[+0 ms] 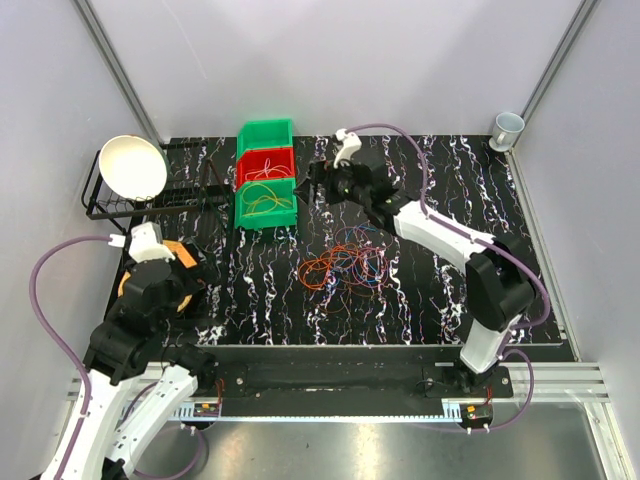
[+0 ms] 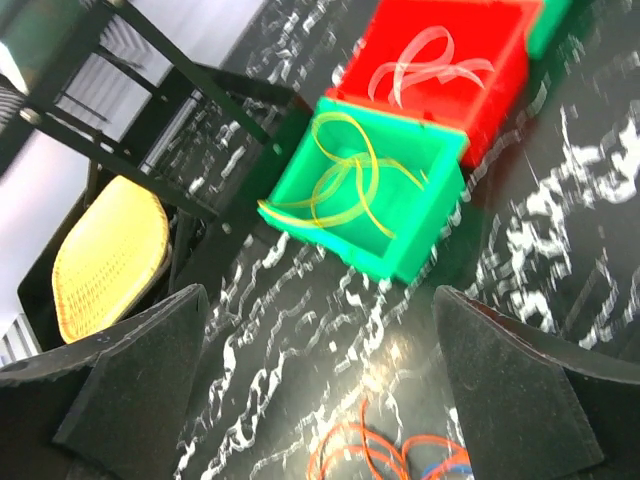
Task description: Untangle the cables
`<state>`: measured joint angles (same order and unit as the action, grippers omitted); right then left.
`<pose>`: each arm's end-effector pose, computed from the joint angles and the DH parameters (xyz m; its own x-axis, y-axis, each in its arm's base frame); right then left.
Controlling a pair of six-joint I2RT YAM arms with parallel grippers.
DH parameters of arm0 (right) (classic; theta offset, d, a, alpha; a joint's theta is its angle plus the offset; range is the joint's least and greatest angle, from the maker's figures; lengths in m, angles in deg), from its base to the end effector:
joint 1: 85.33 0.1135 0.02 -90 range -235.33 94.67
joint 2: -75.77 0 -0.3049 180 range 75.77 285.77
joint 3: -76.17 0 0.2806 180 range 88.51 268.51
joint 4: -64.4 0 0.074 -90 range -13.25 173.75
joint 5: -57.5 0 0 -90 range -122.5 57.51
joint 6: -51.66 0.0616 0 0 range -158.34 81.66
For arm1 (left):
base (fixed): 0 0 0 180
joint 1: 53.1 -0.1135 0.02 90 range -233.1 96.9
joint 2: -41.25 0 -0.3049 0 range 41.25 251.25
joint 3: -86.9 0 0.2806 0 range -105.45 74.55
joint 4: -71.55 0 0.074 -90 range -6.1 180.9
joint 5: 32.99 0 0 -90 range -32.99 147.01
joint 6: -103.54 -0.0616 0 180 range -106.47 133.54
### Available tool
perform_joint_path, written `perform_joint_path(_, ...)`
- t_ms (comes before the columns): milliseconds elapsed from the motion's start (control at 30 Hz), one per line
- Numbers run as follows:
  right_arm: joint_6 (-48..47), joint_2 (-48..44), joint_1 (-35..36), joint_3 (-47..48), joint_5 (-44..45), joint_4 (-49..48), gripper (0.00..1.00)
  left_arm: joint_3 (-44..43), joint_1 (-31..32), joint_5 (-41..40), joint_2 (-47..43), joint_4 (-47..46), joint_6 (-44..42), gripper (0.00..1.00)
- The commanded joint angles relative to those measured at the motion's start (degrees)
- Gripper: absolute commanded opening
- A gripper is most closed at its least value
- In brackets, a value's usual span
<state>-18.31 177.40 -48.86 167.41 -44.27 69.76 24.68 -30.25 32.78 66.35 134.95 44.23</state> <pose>0.3839 0.2994 0.3251 -0.4585 0.0781 -0.8853 -0.6203 0.6853 0.3817 0.0876 -0.0095 0.3545 -0.3585 -0.3540 -0.8638 -0.1953 0.9333 -0.3014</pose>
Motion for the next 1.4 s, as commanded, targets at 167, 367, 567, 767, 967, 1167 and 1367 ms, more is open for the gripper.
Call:
perform_joint_path(167,10.8,-14.7,-2.2,-30.3,-2.6,-29.9,1.00,-0.4,-0.3,3.4,-5.2,-8.6,-3.6,0.99)
perform_joint_path(367,10.3,-14.3,-3.2,-32.0,-1.1,-18.9,1.00,-6.1,-0.2,12.4,5.4,-5.4,-6.6,0.99)
perform_joint_path(567,13.0,-8.6,-3.2,-18.9,6.5,0.7,1.00,-8.5,1.4,16.3,12.6,-6.7,-5.2,0.97)
perform_joint_path(767,12.8,-14.2,-3.6,-27.6,10.9,-9.5,1.00,-10.4,9.8,10.3,18.6,-7.7,-2.9,0.94)
perform_joint_path(967,10.5,-17.2,-3.9,-29.6,17.3,-8.6,1.00,-12.1,18.2,4.3,27.6,-10.3,-1.1,0.90)
perform_joint_path(1167,9.6,-17.9,-6.8,-29.0,24.6,-0.8,1.00,-13.0,23.9,1.6,38.0,-14.9,-0.4,0.86)
perform_joint_path(1367,11.0,-19.6,-9.2,-30.9,25.2,-0.4,1.00,-13.0,27.4,2.5,46.6,-19.7,0.3,0.83)
